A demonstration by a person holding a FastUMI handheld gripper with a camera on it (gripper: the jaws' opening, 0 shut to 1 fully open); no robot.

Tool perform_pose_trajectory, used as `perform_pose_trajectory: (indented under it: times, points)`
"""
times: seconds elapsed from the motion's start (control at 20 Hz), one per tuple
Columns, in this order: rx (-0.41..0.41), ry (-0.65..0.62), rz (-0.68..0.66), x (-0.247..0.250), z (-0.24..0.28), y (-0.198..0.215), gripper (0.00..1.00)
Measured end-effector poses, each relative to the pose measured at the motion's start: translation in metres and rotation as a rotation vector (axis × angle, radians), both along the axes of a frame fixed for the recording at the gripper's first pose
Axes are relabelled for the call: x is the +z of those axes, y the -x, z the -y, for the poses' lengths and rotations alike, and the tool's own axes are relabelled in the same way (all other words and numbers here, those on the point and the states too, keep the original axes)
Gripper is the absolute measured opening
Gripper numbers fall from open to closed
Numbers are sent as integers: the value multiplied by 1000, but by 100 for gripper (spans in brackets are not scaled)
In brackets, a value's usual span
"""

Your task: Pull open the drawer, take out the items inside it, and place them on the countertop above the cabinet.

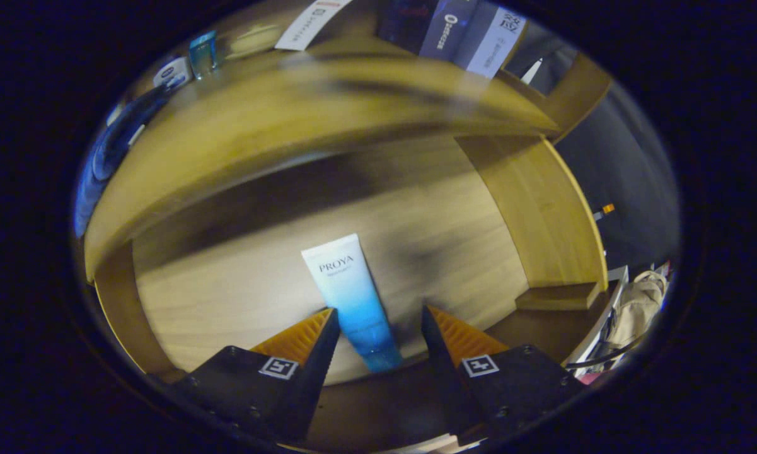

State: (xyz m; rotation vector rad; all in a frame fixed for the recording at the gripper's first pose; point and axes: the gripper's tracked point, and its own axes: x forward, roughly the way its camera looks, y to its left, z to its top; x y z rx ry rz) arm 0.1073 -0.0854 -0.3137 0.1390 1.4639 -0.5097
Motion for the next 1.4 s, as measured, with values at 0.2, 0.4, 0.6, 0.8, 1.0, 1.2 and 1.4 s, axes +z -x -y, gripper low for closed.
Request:
perform_pose_trajectory:
  times: [0.2, 0.4, 0.6, 0.8, 1.0, 1.2, 1.4]
  points:
    - [-19, -29, -12, -10, 2, -4, 80]
    - [-54, -86, 4, -13, 5, -1, 80]
    - [-40, -84, -12, -14, 3, -2, 81]
    - [-13, -71, 33, -17, 4, -5, 69]
    - [2, -63, 69, -14, 6, -5, 41]
    - [22, -63, 157, -5, -4, -19, 41]
    - [81, 7, 237, 30, -11, -38, 40]
